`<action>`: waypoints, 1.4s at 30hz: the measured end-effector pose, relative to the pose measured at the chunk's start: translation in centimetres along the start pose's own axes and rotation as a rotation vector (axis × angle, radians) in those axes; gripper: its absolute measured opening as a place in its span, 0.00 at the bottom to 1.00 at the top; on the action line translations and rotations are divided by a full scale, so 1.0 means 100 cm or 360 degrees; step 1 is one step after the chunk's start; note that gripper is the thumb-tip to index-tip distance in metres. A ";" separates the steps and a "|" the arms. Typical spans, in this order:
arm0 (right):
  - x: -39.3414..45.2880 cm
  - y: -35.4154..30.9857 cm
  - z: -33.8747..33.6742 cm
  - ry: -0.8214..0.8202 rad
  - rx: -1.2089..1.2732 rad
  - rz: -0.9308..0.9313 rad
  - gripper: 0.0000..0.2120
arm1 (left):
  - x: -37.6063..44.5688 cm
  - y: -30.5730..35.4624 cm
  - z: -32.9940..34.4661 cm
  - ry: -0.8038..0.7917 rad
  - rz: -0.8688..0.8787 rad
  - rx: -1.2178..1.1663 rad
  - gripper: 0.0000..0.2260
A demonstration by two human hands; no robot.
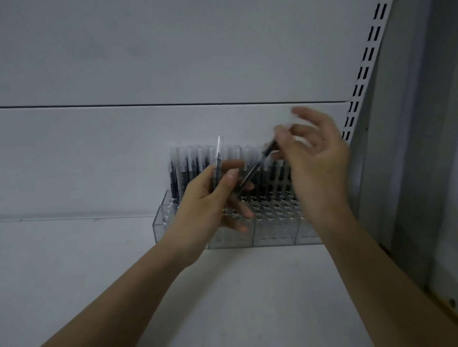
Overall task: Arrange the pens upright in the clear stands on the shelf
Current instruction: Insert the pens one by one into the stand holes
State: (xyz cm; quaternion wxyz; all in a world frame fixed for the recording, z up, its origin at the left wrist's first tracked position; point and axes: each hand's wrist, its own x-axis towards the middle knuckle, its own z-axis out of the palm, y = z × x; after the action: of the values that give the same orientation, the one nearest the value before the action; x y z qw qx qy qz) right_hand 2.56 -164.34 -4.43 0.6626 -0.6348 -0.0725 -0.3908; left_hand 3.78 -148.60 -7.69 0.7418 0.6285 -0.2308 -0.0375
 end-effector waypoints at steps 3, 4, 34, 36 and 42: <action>0.008 -0.003 -0.009 0.0320 0.0083 -0.0123 0.14 | 0.003 0.001 -0.005 0.0153 0.0061 0.0170 0.09; 0.010 -0.001 -0.011 0.0348 0.0039 -0.0172 0.13 | 0.004 0.001 -0.007 0.0188 0.0089 0.0233 0.09; 0.005 0.017 -0.005 -0.0242 -0.0597 -0.0261 0.06 | 0.002 0.001 -0.001 0.0091 0.0204 0.0069 0.09; 0.000 0.014 0.000 -0.0439 -0.0455 -0.0137 0.06 | 0.002 0.001 0.000 0.0065 0.0224 0.0060 0.09; -0.011 0.010 0.010 -0.0648 -0.0109 0.0036 0.12 | 0.001 -0.002 0.003 0.0025 0.0236 0.0076 0.08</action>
State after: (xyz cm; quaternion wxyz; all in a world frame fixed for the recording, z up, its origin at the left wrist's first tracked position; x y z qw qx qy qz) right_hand 2.85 -163.07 -5.72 0.6168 -0.7235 -0.1844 -0.2492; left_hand 3.82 -148.92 -7.81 0.7291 0.6275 -0.2718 0.0279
